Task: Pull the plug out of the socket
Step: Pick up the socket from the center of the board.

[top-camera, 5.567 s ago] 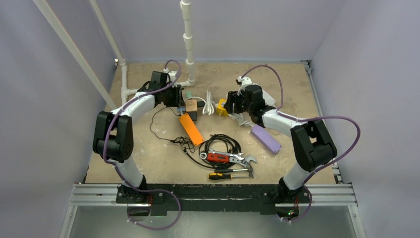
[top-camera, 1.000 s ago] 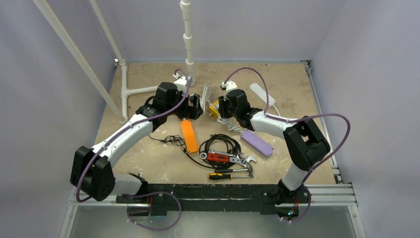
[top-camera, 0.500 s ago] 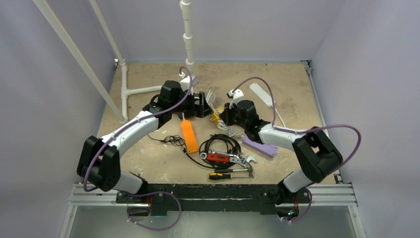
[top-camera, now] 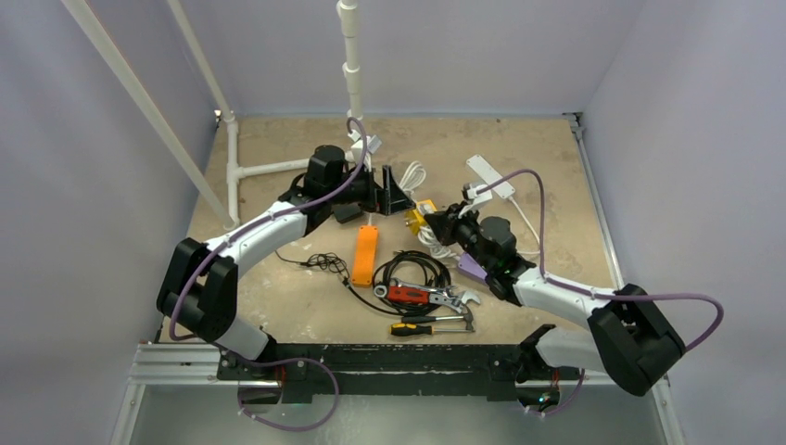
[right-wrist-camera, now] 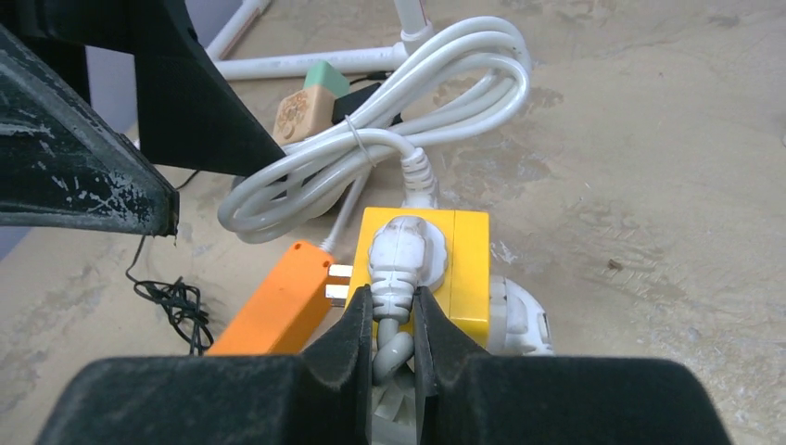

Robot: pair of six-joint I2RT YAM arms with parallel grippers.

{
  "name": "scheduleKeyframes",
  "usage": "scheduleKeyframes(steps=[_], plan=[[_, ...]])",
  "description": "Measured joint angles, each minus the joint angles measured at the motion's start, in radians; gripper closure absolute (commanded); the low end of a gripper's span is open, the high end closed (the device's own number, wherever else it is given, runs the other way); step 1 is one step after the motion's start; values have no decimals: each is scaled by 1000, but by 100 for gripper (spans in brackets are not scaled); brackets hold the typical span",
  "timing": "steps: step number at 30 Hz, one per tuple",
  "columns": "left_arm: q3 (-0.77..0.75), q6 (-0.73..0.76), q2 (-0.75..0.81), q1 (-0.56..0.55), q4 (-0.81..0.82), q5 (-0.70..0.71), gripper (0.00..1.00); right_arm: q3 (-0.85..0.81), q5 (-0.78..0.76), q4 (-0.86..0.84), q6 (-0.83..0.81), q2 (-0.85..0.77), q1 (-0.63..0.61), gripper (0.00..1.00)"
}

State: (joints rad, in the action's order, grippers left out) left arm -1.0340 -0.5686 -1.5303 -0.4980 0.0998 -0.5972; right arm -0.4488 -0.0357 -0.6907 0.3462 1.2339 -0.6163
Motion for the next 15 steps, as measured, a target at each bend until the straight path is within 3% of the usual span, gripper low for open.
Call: scheduleKeyframes(steps=[8, 15], plan=[[0, 37, -69, -61, -7, -76, 10, 80, -27, -55, 24, -61, 0, 100], [2, 159, 60, -143, -140, 213, 9, 80, -34, -72, 44, -61, -6, 100]])
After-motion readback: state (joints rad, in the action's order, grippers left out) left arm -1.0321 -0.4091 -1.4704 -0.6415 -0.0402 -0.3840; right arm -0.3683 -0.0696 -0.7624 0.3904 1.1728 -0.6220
